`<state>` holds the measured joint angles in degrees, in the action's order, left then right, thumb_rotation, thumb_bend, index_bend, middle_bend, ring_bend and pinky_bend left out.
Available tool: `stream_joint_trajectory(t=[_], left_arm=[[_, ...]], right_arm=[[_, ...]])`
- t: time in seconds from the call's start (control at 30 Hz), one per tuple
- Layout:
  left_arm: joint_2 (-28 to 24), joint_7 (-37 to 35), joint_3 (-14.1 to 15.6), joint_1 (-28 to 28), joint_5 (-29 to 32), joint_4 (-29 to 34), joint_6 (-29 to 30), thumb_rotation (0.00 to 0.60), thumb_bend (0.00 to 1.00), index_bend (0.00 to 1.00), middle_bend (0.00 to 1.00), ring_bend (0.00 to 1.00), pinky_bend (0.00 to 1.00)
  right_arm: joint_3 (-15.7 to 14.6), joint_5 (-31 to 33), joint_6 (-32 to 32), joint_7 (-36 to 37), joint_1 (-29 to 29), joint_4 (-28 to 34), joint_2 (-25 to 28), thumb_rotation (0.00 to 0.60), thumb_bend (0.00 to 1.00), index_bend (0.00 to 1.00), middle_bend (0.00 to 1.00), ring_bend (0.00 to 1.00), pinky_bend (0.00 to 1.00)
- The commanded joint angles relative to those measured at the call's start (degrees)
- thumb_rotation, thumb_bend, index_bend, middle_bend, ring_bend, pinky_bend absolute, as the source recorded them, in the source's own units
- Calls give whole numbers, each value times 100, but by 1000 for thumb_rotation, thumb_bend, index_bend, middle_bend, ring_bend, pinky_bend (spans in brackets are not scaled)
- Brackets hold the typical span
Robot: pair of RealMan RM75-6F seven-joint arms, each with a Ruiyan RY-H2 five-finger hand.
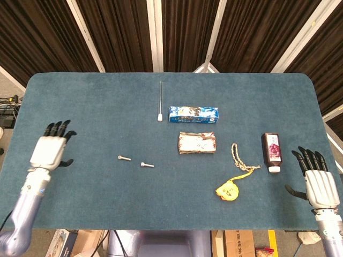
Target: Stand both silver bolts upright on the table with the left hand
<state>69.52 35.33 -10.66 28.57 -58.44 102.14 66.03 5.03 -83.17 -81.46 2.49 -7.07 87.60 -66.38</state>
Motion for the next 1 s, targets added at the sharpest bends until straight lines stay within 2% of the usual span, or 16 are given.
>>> stream_joint_trajectory(t=[0.03, 0.47, 1.0], left_arm=[[708, 893, -169, 701, 722, -166, -264, 600, 268, 289, 20, 0, 0], [1789, 1278, -22, 1315, 834, -771, -252, 600, 310, 350, 27, 0, 0], [2808, 1448, 143, 1615, 995, -1698, -152, 600, 349, 423, 36, 0, 0]], right_arm=[[14, 21, -6, 19, 6, -5, 12, 600, 154, 145, 91, 57, 0], [34, 116, 66, 24, -1, -42, -7, 600, 154, 145, 91, 57, 0], [70, 243, 168, 68, -19, -109, -37, 600, 154, 145, 91, 57, 0]])
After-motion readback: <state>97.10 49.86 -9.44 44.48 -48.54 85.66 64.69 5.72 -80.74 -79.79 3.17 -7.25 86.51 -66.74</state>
